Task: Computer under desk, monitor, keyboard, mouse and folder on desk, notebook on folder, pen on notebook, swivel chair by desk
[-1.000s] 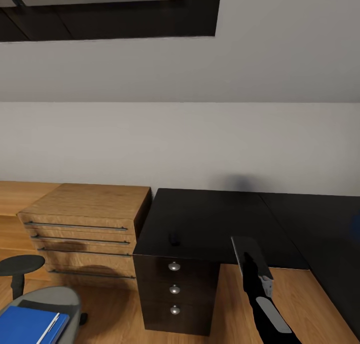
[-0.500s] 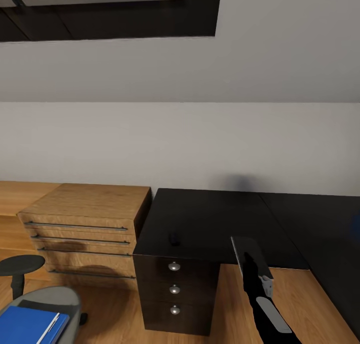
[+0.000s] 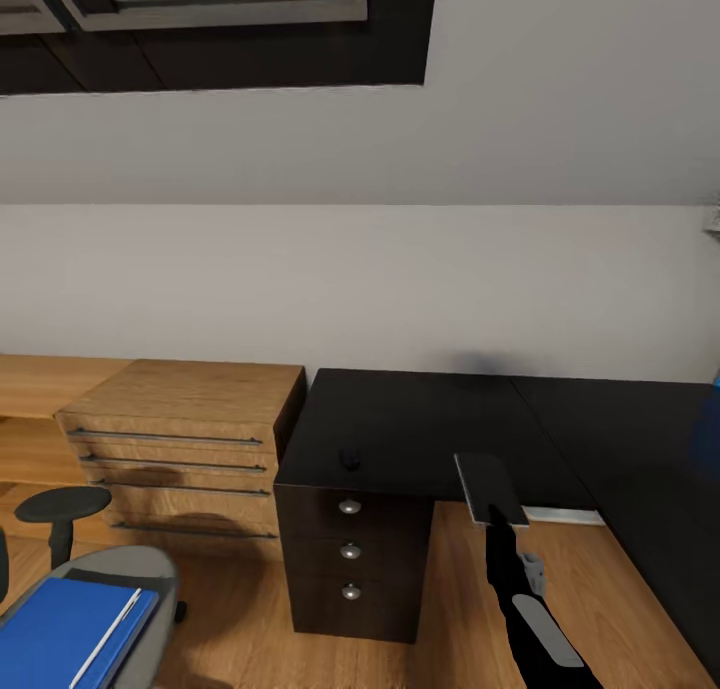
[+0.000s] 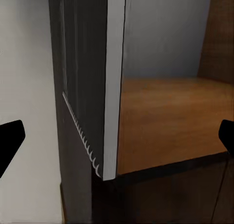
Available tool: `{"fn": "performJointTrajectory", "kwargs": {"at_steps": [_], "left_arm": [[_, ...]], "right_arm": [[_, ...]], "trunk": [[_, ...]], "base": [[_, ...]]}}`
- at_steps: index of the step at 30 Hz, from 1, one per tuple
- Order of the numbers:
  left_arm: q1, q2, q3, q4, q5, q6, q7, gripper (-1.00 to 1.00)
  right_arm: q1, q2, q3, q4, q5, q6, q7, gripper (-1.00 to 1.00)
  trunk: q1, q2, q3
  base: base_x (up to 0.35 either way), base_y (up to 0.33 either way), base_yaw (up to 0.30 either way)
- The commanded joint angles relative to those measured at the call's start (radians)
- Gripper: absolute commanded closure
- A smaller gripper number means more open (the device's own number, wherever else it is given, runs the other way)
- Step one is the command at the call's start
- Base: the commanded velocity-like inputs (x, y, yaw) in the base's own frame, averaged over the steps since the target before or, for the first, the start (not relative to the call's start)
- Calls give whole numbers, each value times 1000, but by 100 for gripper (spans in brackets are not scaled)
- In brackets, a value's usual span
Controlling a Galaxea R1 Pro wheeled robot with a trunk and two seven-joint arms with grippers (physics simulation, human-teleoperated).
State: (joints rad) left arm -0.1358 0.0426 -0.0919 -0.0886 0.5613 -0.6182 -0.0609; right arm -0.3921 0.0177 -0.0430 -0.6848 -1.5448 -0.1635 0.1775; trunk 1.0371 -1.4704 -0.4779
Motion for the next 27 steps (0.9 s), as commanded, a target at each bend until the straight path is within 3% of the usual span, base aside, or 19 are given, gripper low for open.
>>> {"fn": "performJointTrajectory", "kwargs": {"at_steps": [1,7,20,27], "left_arm": [[-1,0,-8,1,11,-3,-5,-100],[-1,0,-9,1,11,-3,-5,-100],[-1,0,-9,1,11,-3,-5,-100],[-1,0,-9,1,11,-3,-5,-100]], "right_arm": [[-1,1,-1,1,-11,-1,7,-100],[-1,1,-1,1,-11,-1,7,-100],[-1,1,0,1,-11,1,8,-100],[-1,1,0,1,-11,1,8,-100]], "trunk": [[-1,-1,-1],[-1,-1,-1],[-1,-1,-1],[-1,-1,-1]], "base": [[-260,0,0],[-200,0,0],[-51,0,0],[-239,0,0]]}}
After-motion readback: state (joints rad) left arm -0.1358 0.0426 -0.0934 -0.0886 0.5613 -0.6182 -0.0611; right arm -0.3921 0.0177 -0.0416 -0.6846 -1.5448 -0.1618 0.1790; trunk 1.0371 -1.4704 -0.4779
